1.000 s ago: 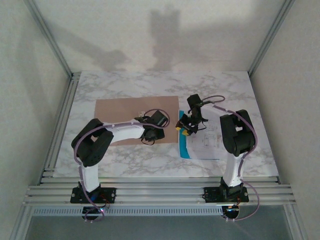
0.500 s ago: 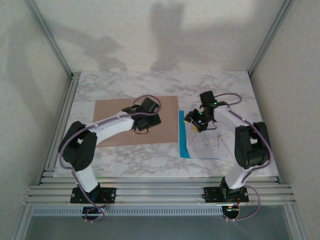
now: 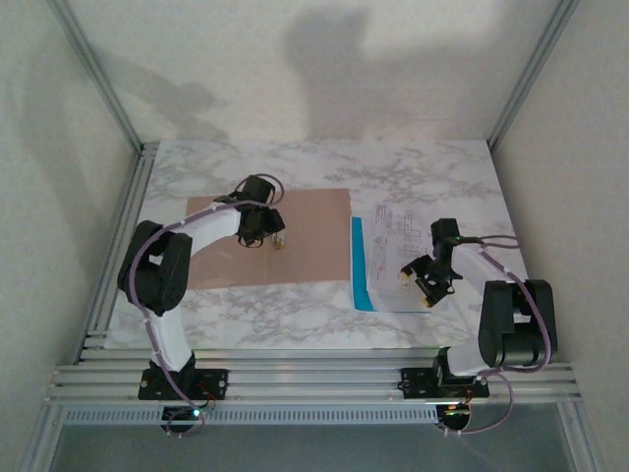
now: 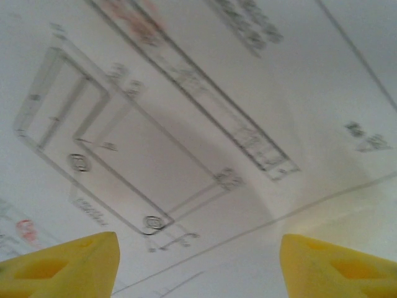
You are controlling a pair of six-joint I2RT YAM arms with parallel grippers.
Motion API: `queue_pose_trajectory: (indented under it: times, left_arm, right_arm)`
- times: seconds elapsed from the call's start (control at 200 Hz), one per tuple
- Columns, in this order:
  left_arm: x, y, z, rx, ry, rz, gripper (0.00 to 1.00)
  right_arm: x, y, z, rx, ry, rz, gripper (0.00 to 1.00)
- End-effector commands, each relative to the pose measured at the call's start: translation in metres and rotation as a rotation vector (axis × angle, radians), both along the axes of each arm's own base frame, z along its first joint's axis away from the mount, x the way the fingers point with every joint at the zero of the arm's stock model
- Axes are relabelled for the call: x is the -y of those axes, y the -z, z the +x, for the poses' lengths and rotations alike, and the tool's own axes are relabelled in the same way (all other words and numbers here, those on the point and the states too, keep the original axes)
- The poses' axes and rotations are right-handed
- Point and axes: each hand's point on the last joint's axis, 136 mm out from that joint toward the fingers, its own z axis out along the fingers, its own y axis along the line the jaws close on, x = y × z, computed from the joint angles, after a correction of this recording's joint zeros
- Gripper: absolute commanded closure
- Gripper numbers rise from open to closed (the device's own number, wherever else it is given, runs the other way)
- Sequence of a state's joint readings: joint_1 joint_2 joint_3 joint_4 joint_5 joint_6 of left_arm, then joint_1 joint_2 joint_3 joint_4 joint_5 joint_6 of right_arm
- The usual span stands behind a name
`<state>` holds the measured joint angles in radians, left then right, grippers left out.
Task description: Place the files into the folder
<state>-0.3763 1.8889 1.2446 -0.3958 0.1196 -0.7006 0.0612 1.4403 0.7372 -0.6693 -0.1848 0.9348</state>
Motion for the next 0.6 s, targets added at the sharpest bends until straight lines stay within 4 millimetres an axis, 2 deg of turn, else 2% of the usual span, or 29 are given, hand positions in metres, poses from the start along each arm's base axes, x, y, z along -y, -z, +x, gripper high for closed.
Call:
queue_pose_trajectory:
  times: [0.0,0.155,0.3,0.426,0.596]
  left_arm:
    - [0.019,0.011,-0.006,-0.014,0.075,-0.007,0.36]
    - [0.038,0.023,-0.018,-0.030,0.107,-0.007,0.37]
    - [0.061,0.031,-0.030,-0.040,0.150,-0.016,0.37]
    - [0.082,0.035,-0.036,-0.040,0.176,-0.032,0.38]
    - [0.108,0.033,-0.032,-0.022,0.199,-0.059,0.38]
  right_arm:
    - [0.008,0.006,-0.019,-0.055,0.068,-0.034,0.25]
    - [0.004,0.016,-0.016,-0.056,0.060,-0.007,0.20]
    - [-0.004,0.024,0.005,-0.036,0.006,0.025,0.22]
    - [-0.006,0.021,0.024,-0.015,-0.030,0.032,0.23]
    - [-0.016,0.020,0.042,-0.008,-0.036,0.065,0.24]
